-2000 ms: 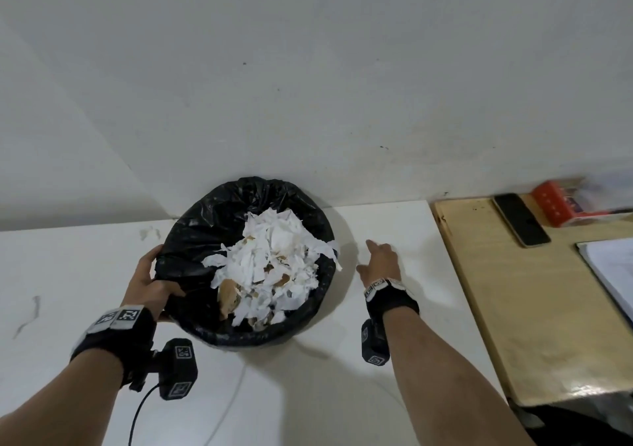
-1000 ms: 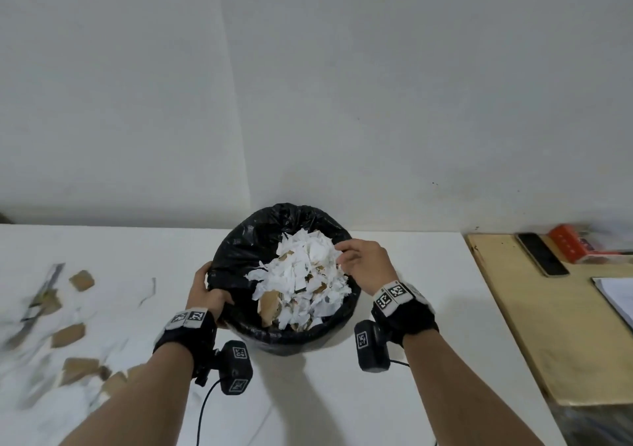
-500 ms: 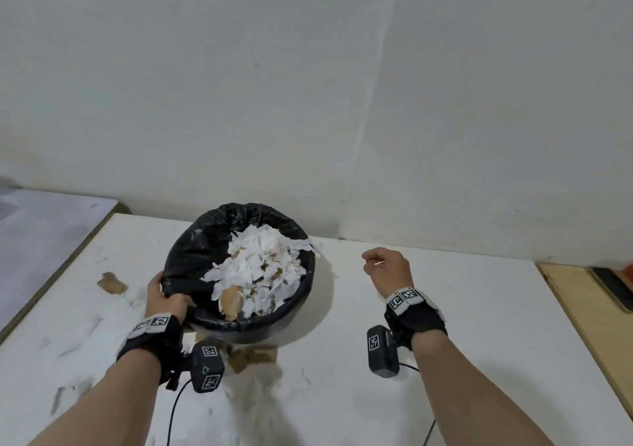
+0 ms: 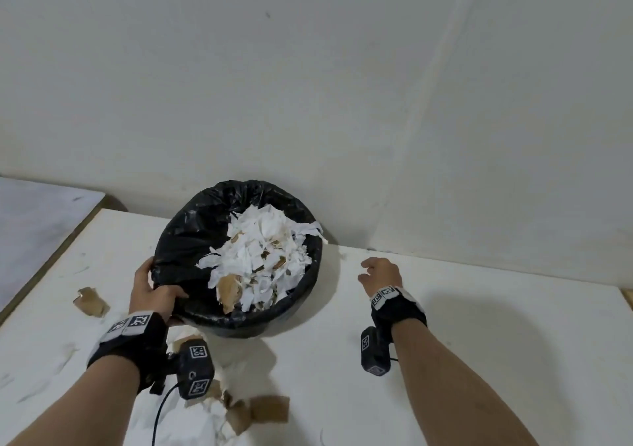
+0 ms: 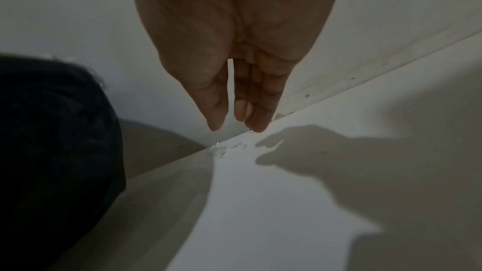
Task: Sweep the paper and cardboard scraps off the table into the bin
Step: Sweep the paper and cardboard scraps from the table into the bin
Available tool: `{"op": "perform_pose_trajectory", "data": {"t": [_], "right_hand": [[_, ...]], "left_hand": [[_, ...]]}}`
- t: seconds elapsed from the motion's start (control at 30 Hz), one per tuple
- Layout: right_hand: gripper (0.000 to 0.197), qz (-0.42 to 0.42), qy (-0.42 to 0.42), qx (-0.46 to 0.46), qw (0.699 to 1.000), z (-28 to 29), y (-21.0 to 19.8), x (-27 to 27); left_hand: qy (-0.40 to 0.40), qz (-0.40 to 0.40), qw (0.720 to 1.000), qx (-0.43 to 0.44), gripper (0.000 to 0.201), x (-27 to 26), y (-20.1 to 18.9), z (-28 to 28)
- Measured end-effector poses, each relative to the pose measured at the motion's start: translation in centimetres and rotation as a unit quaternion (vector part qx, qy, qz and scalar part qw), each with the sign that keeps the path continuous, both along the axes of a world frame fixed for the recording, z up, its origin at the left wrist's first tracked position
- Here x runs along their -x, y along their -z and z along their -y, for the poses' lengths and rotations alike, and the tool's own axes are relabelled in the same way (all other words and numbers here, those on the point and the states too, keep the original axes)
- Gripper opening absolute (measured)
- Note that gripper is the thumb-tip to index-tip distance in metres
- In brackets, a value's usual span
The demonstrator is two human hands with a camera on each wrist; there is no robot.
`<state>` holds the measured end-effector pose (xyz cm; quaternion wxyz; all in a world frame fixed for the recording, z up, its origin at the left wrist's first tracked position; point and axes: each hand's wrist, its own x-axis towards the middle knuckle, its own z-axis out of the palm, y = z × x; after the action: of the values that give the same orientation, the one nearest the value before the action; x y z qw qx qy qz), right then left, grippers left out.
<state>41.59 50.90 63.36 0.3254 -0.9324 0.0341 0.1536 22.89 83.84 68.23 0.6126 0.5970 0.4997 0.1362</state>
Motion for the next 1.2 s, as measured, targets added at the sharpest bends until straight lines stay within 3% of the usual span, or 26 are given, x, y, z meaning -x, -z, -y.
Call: {"op": "perform_pose_trajectory", "data": {"t": [0.23, 0.37, 0.47, 0.57, 0.67, 0.77, 0.87, 0.93, 1.07, 1.13, 1.2], "right_hand": [[0.048, 0.015, -0.114, 0.127, 0.985, -4.1, 4.4, -4.4], [0.024, 0.035, -0.159, 0.171, 0.972, -5.5, 4.8, -4.5], [0.02, 0.015, -0.154, 0.166, 0.974, -5.6, 4.4, -4.2], [0.028, -0.01, -0.102, 0.101, 0.99, -5.2, 4.3, -3.4], [0.026, -0.012, -0.05, -0.029, 0.998, -5.2, 3.7, -2.1], [0.03, 0.038, -0.007, -0.154, 0.987, -5.9, 0.6, -0.8], [0.016, 0.074, -0.018, -0.237, 0.969, -7.8, -4.2, 0.8], [0.022, 0.085, -0.061, -0.255, 0.961, -9.3, -7.0, 2.9], [0.046, 0.059, -0.193, -0.207, 0.957, -12.1, -9.8, 8.6], [0.051, 0.083, -0.178, -0.199, 0.96, -12.3, -10.3, 11.0], [0.045, 0.121, -0.109, -0.228, 0.96, -11.6, -10.8, 13.4]], "left_hand": [[-0.006, 0.015, 1.0, 0.02, 0.087, -2.6, 2.8, -2.1], [-0.005, 0.012, 1.0, 0.027, 0.086, -1.9, 3.2, -2.4], [-0.008, 0.011, 0.999, 0.03, 0.086, -1.4, 3.0, -2.6], [-0.018, 0.012, 0.999, 0.04, 0.088, -0.5, 2.9, -2.8], [-0.029, 0.004, 0.999, 0.04, 0.088, 0.4, 2.5, -2.6], [-0.035, -0.002, 0.999, 0.024, 0.084, 1.5, 1.9, -2.2], [-0.04, -0.002, 0.999, 0.01, 0.083, 2.7, 1.0, -1.9], [-0.042, 0.0, 0.999, 0.013, 0.083, 3.6, 0.4, -1.8], [-0.029, -0.001, 1.0, 0.011, 0.083, 6.0, -1.0, -1.4], [-0.011, 0.004, 1.0, 0.01, 0.084, 7.5, -1.8, -1.5], [-0.001, 0.002, 1.0, 0.007, 0.085, 9.3, -2.5, -2.2]]}}
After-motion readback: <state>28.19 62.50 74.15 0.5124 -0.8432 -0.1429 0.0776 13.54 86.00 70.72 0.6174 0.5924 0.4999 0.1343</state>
